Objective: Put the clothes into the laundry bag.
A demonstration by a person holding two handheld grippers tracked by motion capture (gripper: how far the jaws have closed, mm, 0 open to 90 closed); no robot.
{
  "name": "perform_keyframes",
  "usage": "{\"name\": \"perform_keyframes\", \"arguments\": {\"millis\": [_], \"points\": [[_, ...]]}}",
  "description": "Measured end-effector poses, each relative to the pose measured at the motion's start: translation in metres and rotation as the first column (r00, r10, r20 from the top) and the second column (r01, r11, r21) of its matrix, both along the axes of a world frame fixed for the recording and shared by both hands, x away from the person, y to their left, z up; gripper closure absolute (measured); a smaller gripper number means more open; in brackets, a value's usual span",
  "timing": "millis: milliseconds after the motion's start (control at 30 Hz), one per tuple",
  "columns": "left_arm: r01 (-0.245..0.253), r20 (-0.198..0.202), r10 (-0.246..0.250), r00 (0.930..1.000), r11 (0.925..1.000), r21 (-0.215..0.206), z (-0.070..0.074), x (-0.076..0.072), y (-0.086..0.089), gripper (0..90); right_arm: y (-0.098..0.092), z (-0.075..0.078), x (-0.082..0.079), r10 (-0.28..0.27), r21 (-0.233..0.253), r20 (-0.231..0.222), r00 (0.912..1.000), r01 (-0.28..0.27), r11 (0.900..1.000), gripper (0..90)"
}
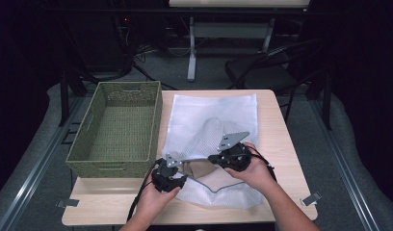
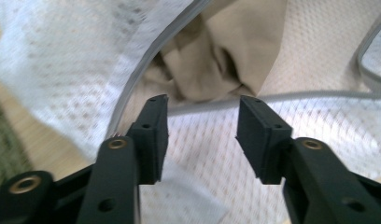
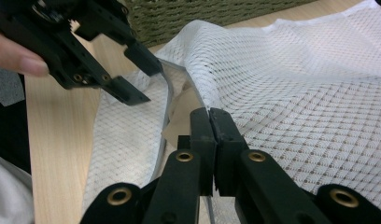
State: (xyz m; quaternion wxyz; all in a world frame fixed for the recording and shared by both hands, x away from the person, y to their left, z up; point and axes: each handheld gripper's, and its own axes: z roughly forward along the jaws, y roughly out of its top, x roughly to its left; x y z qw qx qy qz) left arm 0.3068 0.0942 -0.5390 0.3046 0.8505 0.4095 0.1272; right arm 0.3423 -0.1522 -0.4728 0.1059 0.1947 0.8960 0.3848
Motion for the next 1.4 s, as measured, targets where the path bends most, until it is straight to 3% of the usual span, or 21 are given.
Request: {"name": "perform_keyframes", "arguments": {"millis": [233,400,700,900,1400], "points": [[-0.032,0.014,0.032,0.9994,0.9993,0.019,-0.002,-0.012,0.013,41.9,-0.001,-0.003,0.0,0.0,-0.008,-0.001,1.0,0.0,1.0,89.2],[-0.039,0.004,0.039,0.9992,0.9988,0.03,-0.008,-0.018,0.019,40.6,-0.001,-0.005,0.0,0.001,-0.015,-0.008,1.0,-0.002,1.0,89.1],[-0.065,-0.004,0.065,0.9979,0.9972,0.038,-0.017,-0.017,0.021,31.0,0.0,-0.013,0.0,-0.002,-0.028,-0.025,0.9997,0.001,1.0,89.1],[-0.065,-0.034,0.067,0.9972,0.9968,0.047,-0.024,-0.015,0.022,29.8,-0.001,-0.018,0.001,0.003,-0.051,-0.035,0.9994,-0.004,0.999,89.1],[-0.072,-0.028,0.074,0.9969,0.9951,0.068,-0.032,-0.007,0.016,26.0,-0.001,-0.021,0.002,-0.005,-0.058,-0.036,0.9993,0.003,0.998,87.8]]}}
